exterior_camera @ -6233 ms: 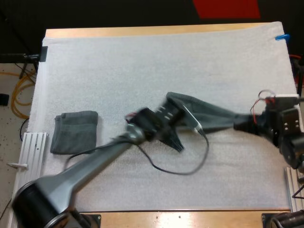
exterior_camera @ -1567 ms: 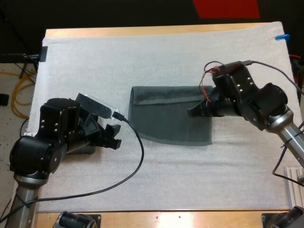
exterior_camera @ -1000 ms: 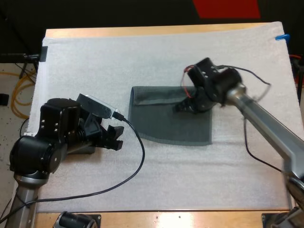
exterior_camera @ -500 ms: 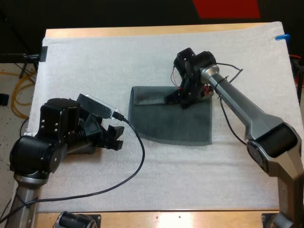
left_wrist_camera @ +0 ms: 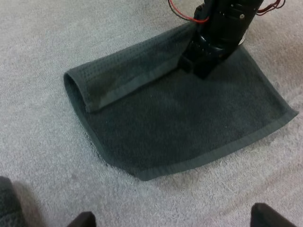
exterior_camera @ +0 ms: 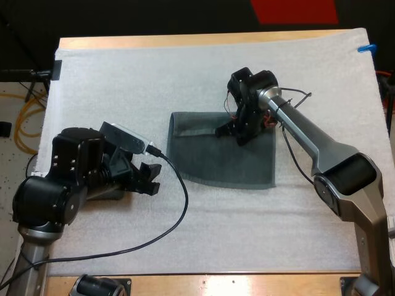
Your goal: Pick towel from pile fold and stack
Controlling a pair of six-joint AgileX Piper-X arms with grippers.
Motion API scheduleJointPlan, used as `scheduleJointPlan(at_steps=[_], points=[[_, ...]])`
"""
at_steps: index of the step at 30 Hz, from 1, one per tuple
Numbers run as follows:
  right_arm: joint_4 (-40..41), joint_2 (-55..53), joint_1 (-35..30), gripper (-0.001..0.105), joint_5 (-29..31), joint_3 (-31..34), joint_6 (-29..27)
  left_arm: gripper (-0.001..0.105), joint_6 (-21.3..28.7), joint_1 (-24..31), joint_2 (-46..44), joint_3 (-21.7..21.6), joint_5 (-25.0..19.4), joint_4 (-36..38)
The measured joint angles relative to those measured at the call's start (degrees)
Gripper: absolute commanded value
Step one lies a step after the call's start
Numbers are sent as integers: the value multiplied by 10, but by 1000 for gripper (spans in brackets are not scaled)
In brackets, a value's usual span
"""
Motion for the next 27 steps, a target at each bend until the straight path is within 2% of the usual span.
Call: scheduleJointPlan(at_steps=[16,27], points=[[-36,12,0,0,2,-5,14,63,0,0,0,0,0,0],[-77,14,0,0,1,-7,49,63,0,0,0,0,0,0]])
